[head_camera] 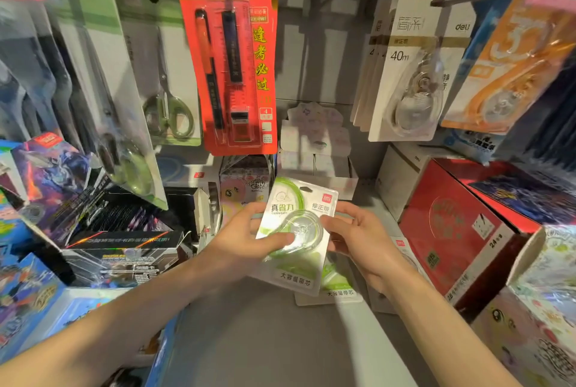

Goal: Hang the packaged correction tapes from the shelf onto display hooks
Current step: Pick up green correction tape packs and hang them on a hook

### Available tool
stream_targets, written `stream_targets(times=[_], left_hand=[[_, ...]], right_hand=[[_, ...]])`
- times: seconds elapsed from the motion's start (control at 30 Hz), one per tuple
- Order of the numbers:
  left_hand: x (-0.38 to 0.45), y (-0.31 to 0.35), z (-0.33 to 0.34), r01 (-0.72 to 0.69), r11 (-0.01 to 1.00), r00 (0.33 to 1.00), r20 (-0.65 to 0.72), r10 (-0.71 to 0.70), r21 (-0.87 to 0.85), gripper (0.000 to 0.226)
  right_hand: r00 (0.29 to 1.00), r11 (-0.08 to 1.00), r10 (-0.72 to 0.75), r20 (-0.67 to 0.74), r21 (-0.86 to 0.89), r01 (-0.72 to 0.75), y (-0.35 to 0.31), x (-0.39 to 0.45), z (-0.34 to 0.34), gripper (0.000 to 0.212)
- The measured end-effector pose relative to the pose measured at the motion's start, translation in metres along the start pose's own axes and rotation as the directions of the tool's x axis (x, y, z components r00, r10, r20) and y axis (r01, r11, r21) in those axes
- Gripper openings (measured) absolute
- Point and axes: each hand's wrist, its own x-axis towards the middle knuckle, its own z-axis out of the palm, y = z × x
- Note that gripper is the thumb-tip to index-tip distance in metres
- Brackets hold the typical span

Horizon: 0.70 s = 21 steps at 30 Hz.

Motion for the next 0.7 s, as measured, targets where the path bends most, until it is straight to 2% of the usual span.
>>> stream_targets(times=[0.07,0.13,0.2,0.3,0.4,0.47,0.7], left_hand=[[-0.002,-0.001,-0.002,0.017,1.0,1.0,-0.015,-0.017,0.0,0.055],[-0.003,-0.001,-0.005,0.001,0.999,0.997,-0.076,0.003,0.051,0.047],[-0.005,0.0,-0.009,-0.01,0.99,0.991,-0.13,0.028,0.14,0.041],[-0.007,-0.001,-0.014,-0.001,0.968,0.988,-0.149,0.04,0.252,0.04],[-0.008,-0.002,-0.017,0.015,0.957,0.986,-0.161,0.034,0.289,0.041],[-0.008,-0.003,-0.017,0.02,0.955,0.986,-0.162,0.029,0.297,0.04],[-0.009,-0.005,-0.019,0.052,0.97,0.986,-0.166,-0.012,0.237,0.043]], right_hand=[[1.0,0.998,-0.022,0.016,-0.061,0.023,0.001,0.002,0.0,0.024],[0.997,0.954,-0.075,0.004,-0.289,0.073,0.004,0.005,-0.005,0.032],[0.991,0.803,-0.133,0.019,-0.584,0.119,0.008,0.005,-0.013,0.042],[0.986,0.52,-0.111,0.125,-0.838,0.165,0.017,-0.003,-0.021,0.056],[0.961,0.301,-0.006,0.278,-0.915,0.267,0.03,-0.008,-0.017,0.082],[0.957,0.227,-0.004,0.29,-0.932,0.284,0.035,-0.007,-0.015,0.093],[0.957,0.203,-0.066,0.282,-0.935,0.29,0.038,-0.004,-0.015,0.093]])
